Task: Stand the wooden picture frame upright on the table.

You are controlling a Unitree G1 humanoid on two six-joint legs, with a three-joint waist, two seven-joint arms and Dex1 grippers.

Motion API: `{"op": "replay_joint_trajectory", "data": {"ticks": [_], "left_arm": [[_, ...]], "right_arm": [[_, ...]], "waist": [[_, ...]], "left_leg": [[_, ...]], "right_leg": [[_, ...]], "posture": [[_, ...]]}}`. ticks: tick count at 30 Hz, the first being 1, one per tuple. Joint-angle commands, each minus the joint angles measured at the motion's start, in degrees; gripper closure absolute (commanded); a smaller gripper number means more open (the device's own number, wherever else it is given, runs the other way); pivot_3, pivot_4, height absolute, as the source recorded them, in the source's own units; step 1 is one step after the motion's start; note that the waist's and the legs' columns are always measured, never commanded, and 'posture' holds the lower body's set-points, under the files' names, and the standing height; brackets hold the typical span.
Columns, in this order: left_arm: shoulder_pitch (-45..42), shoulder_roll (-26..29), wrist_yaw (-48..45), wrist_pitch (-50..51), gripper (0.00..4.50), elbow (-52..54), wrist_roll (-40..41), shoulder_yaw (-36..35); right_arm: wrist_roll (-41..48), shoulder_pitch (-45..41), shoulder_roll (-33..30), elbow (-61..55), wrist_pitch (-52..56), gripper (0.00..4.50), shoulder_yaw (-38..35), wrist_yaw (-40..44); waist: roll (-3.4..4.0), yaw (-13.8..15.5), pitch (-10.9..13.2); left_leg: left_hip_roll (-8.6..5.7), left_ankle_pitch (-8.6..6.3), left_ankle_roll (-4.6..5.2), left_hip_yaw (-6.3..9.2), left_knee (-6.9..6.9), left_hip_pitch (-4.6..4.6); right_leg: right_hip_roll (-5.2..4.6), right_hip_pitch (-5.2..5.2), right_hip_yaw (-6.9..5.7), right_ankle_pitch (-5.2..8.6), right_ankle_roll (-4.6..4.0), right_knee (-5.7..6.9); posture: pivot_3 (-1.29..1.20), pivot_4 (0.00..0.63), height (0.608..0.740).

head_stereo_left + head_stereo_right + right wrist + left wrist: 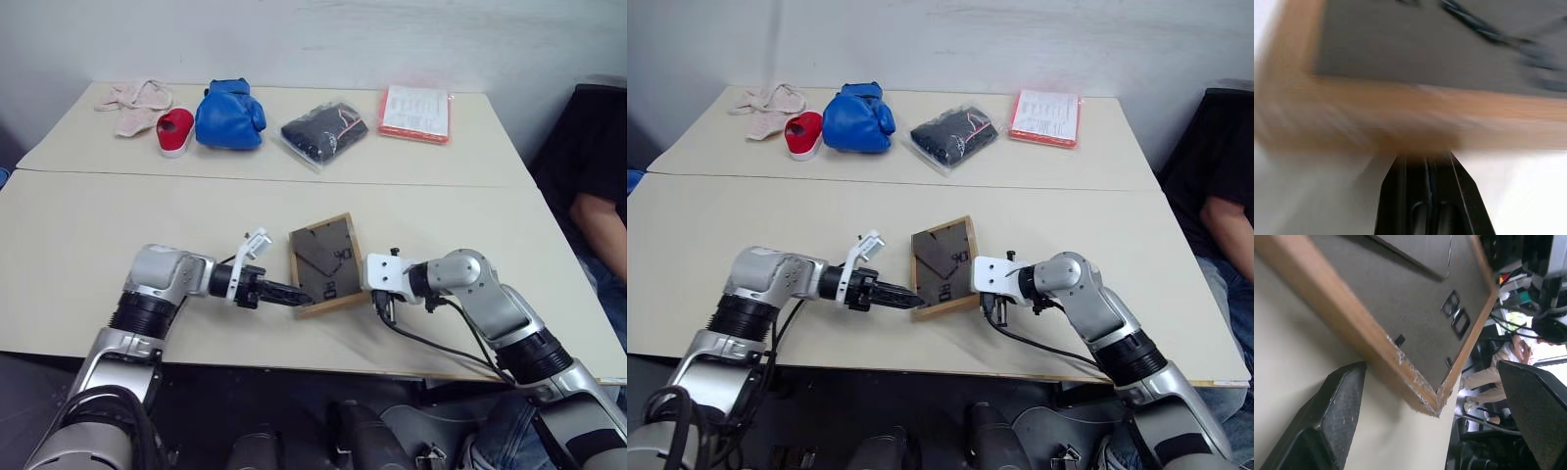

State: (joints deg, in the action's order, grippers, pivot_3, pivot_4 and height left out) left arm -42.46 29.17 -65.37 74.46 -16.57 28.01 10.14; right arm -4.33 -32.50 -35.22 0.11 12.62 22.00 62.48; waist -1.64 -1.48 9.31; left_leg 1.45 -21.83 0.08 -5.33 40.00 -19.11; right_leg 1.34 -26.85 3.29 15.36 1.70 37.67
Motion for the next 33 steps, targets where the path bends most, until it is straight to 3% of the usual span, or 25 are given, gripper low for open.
{"op": "replay_joint_trajectory", "data": {"ticks": [1, 14, 25, 32, 33], "left_arm": [[0.0, -1.2, 1.5, 2.1, 0.02, -1.6, 1.0, 1.2], [0.9, 7.9, 0.0, 0.4, 0.02, -0.9, 1.4, 0.7], [-1.7, 1.8, 2.6, -0.3, 0.02, -3.3, 0.4, 3.7], [-4.4, -1.2, 4.1, -0.7, 0.02, -6.2, 0.8, 0.6], [-4.7, -1.2, 4.0, -0.8, 0.20, -6.7, 0.9, 0.2]], "right_arm": [[0.1, -0.3, -0.1, -1.7, -0.4, 4.50, -0.9, -0.3], [0.5, -1.0, -6.6, -0.9, -2.8, 4.50, -2.0, 4.6], [-2.1, -4.6, -2.0, 2.2, -4.1, 4.50, 0.5, 4.0], [-3.0, -4.0, -1.8, 1.8, -4.5, 4.50, 0.3, 4.4], [-3.1, -4.0, -1.8, 1.8, -4.5, 4.50, 0.3, 4.5]], "waist": [[0.00, -0.2, 0.0], [-0.01, -1.8, 0.0], [-0.01, -0.8, 0.0], [-0.01, -0.1, 0.0], [-0.01, -0.2, 0.0]], "left_leg": [[0.02, 0.01, -0.04, 0.00, 0.00, 0.01], [0.07, -0.03, -0.03, 0.01, -0.03, 0.09], [0.04, -0.01, -0.05, 0.02, 0.00, 0.07], [0.00, 0.00, -0.07, 0.02, 0.05, -0.01], [0.01, 0.00, -0.07, 0.02, 0.04, -0.01]], "right_leg": [[0.00, 0.00, -0.01, 0.00, 0.00, 0.00], [0.07, -0.02, -0.02, 0.02, -0.01, 0.10], [0.05, -0.01, -0.02, 0.02, -0.02, 0.07], [-0.02, 0.00, -0.03, 0.01, 0.00, -0.01], [-0.02, 0.00, -0.03, 0.01, 0.00, -0.01]], "posture": [[0.00, 0.150, 0.740], [0.00, 0.150, 0.740], [0.00, 0.150, 0.740], [0.00, 0.150, 0.740], [0.00, 0.150, 0.740]]}}
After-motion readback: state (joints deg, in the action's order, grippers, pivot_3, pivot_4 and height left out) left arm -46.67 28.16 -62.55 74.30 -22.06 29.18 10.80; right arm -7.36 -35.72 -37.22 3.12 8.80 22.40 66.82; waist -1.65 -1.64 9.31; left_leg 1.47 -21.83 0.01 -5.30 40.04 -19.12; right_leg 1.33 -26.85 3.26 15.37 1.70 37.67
